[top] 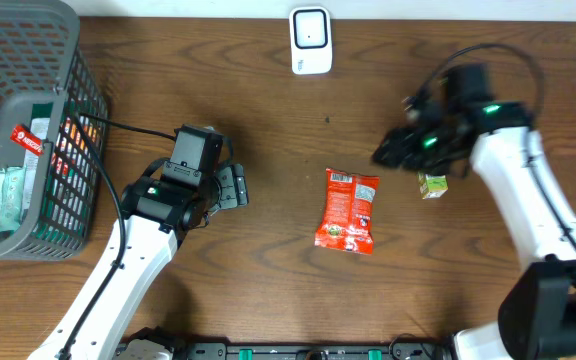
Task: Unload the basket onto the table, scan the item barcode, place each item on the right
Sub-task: 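Reach the right gripper down to the red snack bag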
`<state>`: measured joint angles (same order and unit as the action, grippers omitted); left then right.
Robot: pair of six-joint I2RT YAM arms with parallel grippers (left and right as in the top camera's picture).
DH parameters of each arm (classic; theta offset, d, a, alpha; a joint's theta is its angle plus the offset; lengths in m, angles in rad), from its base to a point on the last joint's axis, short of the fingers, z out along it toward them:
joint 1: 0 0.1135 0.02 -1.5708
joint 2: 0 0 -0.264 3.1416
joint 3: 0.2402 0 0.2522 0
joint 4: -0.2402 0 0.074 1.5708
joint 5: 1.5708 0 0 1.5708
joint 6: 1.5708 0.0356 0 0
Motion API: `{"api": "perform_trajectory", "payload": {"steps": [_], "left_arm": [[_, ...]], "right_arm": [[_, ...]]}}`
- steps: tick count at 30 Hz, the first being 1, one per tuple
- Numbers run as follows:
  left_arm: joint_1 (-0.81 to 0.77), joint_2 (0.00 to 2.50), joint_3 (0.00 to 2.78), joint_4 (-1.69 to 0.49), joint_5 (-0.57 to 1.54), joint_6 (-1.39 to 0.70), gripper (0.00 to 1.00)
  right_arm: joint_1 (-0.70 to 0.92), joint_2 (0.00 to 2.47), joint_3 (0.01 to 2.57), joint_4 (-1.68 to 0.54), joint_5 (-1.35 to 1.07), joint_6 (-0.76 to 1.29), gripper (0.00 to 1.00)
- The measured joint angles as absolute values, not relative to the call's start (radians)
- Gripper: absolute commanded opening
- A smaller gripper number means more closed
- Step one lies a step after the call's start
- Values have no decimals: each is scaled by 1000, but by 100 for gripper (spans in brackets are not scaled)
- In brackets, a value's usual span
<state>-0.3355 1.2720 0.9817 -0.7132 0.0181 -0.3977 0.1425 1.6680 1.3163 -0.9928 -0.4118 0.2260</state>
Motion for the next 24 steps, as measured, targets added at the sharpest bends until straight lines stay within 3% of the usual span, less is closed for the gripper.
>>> {"api": "perform_trajectory", "payload": {"steps": [7,14,24], "left_arm": [[-336,1272,982,-715,19,-398,82],[-336,1272,982,-714,18,-398,82],[-336,1272,982,-714,18,-398,83]], "right_arm": [[335,1671,1092,-767,-197,416,66],[392,1673,942,-580,-115,528,60],[400,1668,896,-504,-117,602,33]]}}
